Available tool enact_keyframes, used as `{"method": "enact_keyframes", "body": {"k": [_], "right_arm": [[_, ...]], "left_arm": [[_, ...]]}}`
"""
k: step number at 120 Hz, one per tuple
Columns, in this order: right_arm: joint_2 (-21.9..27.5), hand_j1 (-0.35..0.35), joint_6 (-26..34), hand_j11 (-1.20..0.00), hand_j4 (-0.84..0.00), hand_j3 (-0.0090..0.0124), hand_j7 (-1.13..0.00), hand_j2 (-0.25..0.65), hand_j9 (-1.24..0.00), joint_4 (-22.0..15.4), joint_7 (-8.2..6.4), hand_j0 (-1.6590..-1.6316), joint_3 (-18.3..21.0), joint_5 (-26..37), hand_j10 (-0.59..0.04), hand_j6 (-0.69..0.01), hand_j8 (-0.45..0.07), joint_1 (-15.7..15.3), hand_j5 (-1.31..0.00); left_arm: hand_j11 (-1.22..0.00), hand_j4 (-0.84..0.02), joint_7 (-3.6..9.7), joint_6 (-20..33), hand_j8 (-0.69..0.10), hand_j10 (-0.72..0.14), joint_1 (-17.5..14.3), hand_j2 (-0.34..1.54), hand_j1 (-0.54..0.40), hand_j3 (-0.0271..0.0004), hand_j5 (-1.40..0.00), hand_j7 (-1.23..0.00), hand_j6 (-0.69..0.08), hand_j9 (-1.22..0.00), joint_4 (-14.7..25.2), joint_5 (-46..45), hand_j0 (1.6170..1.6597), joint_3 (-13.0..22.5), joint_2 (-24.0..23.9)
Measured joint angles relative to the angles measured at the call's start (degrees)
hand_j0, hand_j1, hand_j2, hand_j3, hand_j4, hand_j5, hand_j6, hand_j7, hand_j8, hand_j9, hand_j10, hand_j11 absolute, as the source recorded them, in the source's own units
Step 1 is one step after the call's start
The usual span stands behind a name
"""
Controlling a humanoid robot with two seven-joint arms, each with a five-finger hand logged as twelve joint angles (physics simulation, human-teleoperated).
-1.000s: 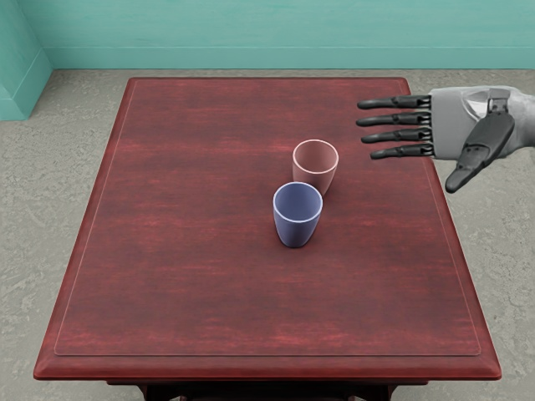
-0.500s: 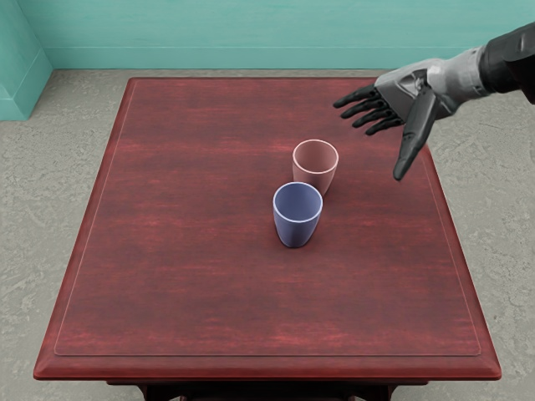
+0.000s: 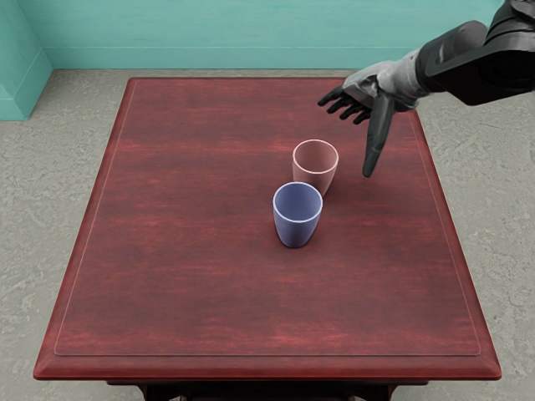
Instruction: Pick up cup and place in cup with right hand
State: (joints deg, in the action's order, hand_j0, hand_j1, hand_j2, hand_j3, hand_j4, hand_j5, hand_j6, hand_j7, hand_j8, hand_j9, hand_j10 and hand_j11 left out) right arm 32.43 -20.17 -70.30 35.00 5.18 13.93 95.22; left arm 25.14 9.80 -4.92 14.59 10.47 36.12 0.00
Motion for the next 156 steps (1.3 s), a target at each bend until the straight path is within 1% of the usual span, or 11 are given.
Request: {"method": "enact_keyframes", "body": {"k": [21,39,70,88,108,121,142,156], "right_arm": [[-3.32,-0.314,2.61,-0.04,-0.031,0.0,-0.04,-0.006,-0.04,-0.12,0.0,-1.6581,1.0,1.54,-0.031,-0.032,-0.031,0.64,-0.04],[-5.55,-0.309,5.16,-0.04,-0.036,0.0,-0.04,-0.007,-0.04,0.1,0.0,-1.6581,1.41,5.09,-0.035,-0.037,-0.036,0.42,-0.04],[-10.96,-0.212,10.89,-0.15,-0.117,0.0,-0.15,-0.023,-0.15,1.94,0.0,-1.6581,6.25,8.35,-0.116,-0.118,-0.117,0.67,-0.15],[-12.96,-0.178,13.49,-0.19,-0.145,0.0,-0.19,-0.028,-0.19,2.53,0.0,-1.6581,8.4,8.91,-0.144,-0.146,-0.145,0.81,-0.19],[-13.97,-0.157,15.43,-0.21,-0.163,0.0,-0.21,-0.031,-0.21,3.34,0.0,-1.6581,10.36,9.51,-0.162,-0.163,-0.163,0.89,-0.21],[-15.08,-0.148,16.3,-0.22,-0.169,0.0,-0.22,-0.033,-0.22,4.23,0.0,-1.6581,11.21,10.68,-0.169,-0.17,-0.17,0.59,-0.22],[-17.6,-0.144,16.95,-0.22,-0.173,0.0,-0.22,-0.033,-0.22,7.2,0.0,-1.6581,12.58,11.46,-0.173,-0.174,-0.174,-0.18,-0.22],[-18.45,-0.143,17.05,-0.22,-0.175,0.0,-0.22,-0.034,-0.22,8.2,0.0,-1.6581,13.16,11.58,-0.174,-0.176,-0.175,-0.49,-0.22]], "left_arm": [[0.0,0.0,0.0,0.0,0.0,0.0,0.0,0.0,0.349,0.0,0.0,0.0,0.0,0.0,-0.01,0.02,1.6581,0.0,0.0],[0.0,0.0,0.0,-0.01,0.0,0.0,0.0,0.0,0.349,0.0,0.0,0.0,0.0,0.0,-0.03,0.03,1.6581,0.0,0.0],[0.0,0.0,0.0,-0.01,0.0,0.0,-0.09,0.0,0.349,0.0,0.0,0.0,0.0,0.0,-0.08,0.04,1.6581,0.0,0.0],[0.0,0.0,0.0,0.0,0.0,0.0,-0.17,0.0,0.349,0.0,0.0,0.0,0.0,0.0,-0.09,0.05,1.6581,0.0,0.0],[0.0,0.0,0.0,-0.02,0.0,0.0,-1.19,0.0,0.349,0.0,0.0,0.0,0.0,0.0,-0.09,0.04,1.6581,0.0,0.0],[0.0,0.0,0.0,-0.02,0.0,0.0,-1.23,0.0,0.349,0.0,0.0,0.0,0.0,0.0,-0.09,0.06,1.6581,0.0,0.0],[0.0,0.0,0.0,-0.02,0.0,0.0,-1.76,0.0,0.349,0.0,0.0,0.0,0.0,0.0,-0.09,0.05,1.6581,0.0,0.0],[0.0,0.0,0.0,-0.01,0.0,0.0,-1.76,0.0,0.349,0.0,0.0,0.0,0.0,0.0,-0.09,0.06,1.6581,0.0,0.0]]}}
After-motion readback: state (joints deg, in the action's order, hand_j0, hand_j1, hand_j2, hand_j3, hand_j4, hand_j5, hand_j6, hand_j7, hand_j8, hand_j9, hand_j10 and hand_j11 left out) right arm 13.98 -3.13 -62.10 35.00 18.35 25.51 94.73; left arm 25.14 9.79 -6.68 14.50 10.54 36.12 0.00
